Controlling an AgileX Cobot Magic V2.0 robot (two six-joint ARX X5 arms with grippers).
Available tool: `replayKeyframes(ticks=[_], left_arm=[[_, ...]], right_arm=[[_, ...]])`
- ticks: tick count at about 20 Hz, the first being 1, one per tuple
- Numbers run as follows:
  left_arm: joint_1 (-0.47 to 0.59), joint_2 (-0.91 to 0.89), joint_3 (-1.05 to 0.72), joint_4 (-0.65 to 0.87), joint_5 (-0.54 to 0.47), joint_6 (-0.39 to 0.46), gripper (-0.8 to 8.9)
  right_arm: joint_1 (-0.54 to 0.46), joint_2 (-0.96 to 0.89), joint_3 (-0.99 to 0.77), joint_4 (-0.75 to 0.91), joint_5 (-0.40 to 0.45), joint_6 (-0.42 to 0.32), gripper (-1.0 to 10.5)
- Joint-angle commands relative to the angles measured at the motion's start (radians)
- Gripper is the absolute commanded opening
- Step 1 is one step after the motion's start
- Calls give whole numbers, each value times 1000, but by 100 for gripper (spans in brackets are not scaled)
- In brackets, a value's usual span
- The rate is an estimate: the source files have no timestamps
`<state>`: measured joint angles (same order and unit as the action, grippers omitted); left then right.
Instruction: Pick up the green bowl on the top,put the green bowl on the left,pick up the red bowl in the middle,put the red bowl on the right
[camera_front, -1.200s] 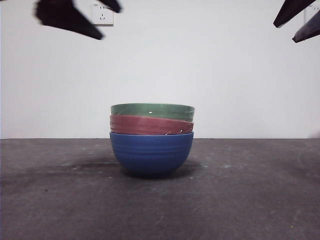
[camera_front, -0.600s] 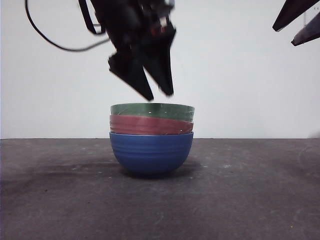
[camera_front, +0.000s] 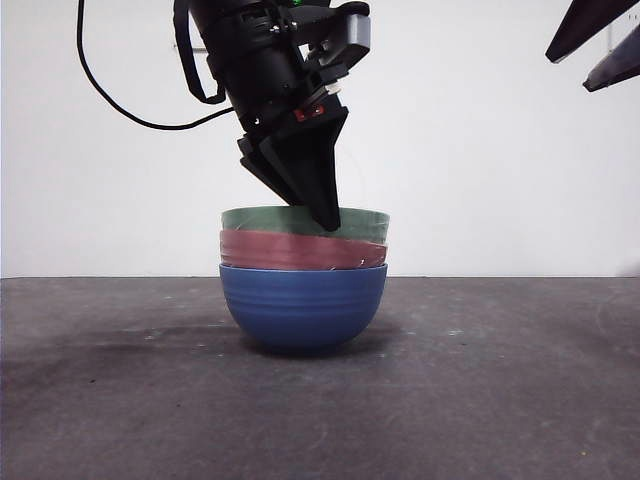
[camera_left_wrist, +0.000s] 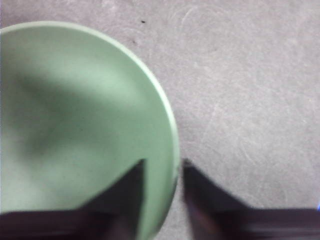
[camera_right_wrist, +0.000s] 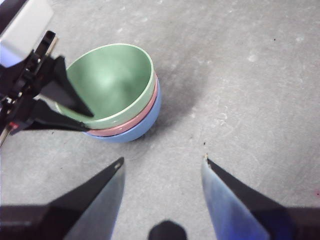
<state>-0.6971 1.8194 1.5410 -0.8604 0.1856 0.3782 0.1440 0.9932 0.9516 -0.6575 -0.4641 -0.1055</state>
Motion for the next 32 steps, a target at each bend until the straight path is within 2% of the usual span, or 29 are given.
replayKeyframes(ticks=[1, 6, 10, 12, 17, 24, 29, 32], left_arm=[[-12, 10, -1, 2, -1, 19, -9], [-29, 10, 39, -34, -2, 19, -9], [-44, -13, 204, -187, -2, 12, -9], [-43, -52, 285, -257, -14, -38, -9], [-18, -246, 269, -397, -173, -126, -8], [50, -525, -243, -166, -288, -266, -9], [51, -510, -494, 109, -288, -277, -9], [51, -478, -584, 231, -288, -278, -9]], right_arm=[[2, 2, 3, 5, -2, -5, 252], [2, 2, 3, 5, -2, -5, 250], [2, 2, 3, 5, -2, -5, 249], [2, 2, 3, 4, -1, -5, 249], [1, 2, 3, 3, 3, -5, 249], [1, 2, 3, -5, 2, -5, 249], [1, 2, 3, -4, 2, 4, 249], [1, 2, 3, -4, 2, 4, 249]])
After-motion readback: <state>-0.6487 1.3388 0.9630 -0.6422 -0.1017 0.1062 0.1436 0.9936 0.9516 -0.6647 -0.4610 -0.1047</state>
